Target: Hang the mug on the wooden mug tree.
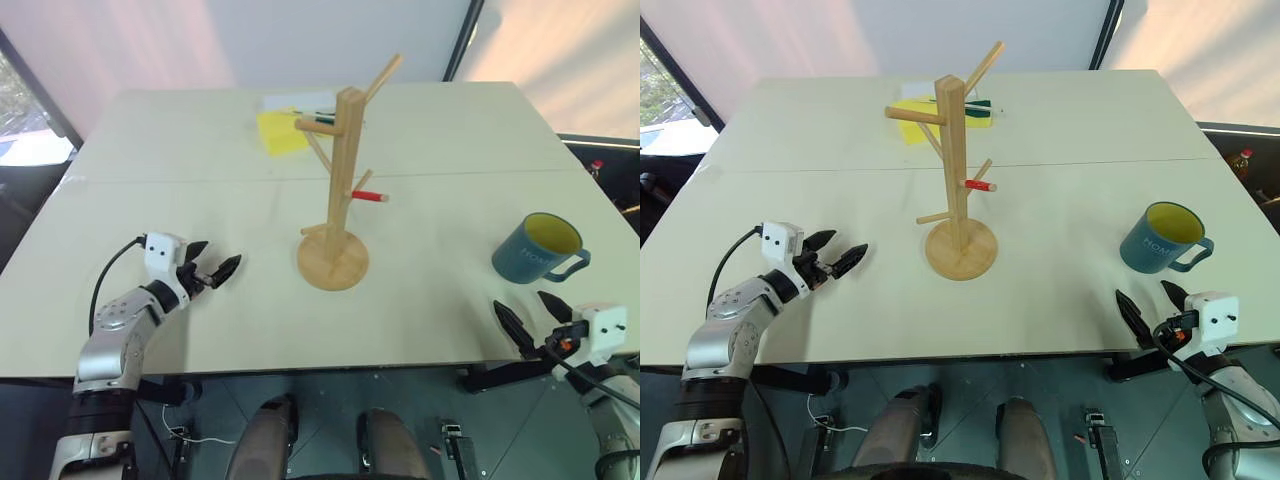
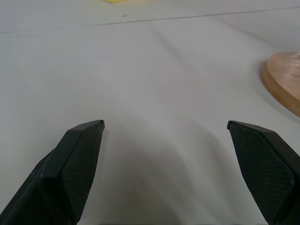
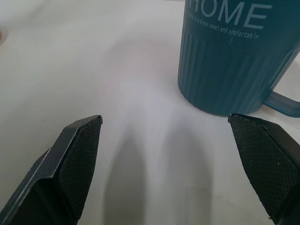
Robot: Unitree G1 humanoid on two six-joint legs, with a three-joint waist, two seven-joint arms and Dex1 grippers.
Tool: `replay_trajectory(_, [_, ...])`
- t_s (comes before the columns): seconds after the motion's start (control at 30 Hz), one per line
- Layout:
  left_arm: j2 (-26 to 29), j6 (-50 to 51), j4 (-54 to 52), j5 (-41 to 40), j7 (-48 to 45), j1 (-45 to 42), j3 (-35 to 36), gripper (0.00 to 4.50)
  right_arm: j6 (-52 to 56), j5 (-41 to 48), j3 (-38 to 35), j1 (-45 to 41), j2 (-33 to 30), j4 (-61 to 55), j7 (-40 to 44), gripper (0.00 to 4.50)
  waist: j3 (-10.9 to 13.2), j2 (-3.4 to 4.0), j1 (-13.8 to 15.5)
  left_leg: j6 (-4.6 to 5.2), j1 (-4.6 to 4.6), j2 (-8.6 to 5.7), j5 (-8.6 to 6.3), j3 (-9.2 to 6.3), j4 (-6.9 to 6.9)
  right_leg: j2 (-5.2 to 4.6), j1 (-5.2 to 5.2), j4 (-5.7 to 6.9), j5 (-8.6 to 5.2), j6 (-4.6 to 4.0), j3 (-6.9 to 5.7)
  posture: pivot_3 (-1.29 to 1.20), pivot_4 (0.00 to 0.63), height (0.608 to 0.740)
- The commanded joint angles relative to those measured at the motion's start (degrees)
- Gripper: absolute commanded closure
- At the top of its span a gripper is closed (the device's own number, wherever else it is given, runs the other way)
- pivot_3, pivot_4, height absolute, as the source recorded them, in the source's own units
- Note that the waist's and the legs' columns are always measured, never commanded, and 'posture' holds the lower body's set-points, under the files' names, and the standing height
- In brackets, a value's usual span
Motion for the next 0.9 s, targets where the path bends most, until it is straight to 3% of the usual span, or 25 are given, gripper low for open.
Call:
replay_trajectory(0.03, [0.4,-0.2,-1.1,-0.2,-0.2,-1.0,0.3,0.00,-1.6,0.9,-1.7,0.2,0.3,-0.6,-0.2,0.03,0.0,0.00,0.0,0.00,0.00,0.00,0.00,0.00,0.00,0.00,0.00,0.00,0.00,0.00,0.00,0.00,0.150,0.740])
replay_trajectory(0.23, [0.3,0.6,-1.2,-0.8,-0.6,-1.4,0.1,0.00,-1.8,0.5,-2.0,0.3,0.5,-0.7,-1.0,0.03,0.0,0.00,0.0,0.00,-0.01,0.00,0.00,0.00,-0.01,0.00,-0.01,-0.01,0.00,0.00,0.00,0.00,0.150,0.740])
replay_trajectory(0.4, [0.7,2.4,-8.0,-4.3,-6.7,1.1,-2.3,0.00,-0.5,-0.5,-2.3,-0.1,0.2,-0.3,-4.1,0.03,0.0,0.00,0.0,0.00,-0.03,0.00,0.00,0.00,-0.01,-0.01,-0.01,-0.04,0.00,0.00,0.00,0.00,0.150,0.740])
replay_trajectory(0.57, [2.2,6.3,-18.6,-10.1,-14.2,4.5,-6.0,0.00,-1.0,-1.0,-2.5,-0.9,0.2,0.0,-6.1,0.03,0.0,0.07,0.0,-0.10,-0.07,0.00,-0.07,0.02,-0.05,-0.06,-0.03,-0.12,-0.01,-0.02,0.03,0.00,0.150,0.740])
replay_trajectory(0.7, [5.5,9.6,-28.1,-11.0,-20.1,5.0,-14.8,0.00,-2.0,-2.0,-3.9,-3.4,0.7,1.7,-10.2,0.03,-0.1,0.23,-0.1,-0.10,-0.06,0.01,-0.07,0.03,-0.04,-0.04,-0.01,-0.12,0.00,-0.03,0.04,0.00,0.150,0.740])
replay_trajectory(0.9, [4.7,9.1,-30.3,-9.8,-20.0,1.3,-19.0,0.00,-3.4,-3.5,-4.9,-7.1,0.6,6.1,-14.3,0.03,-0.2,0.39,0.0,0.02,-0.05,0.01,0.01,0.03,-0.03,0.01,0.00,-0.12,0.01,-0.05,0.04,0.00,0.150,0.740])
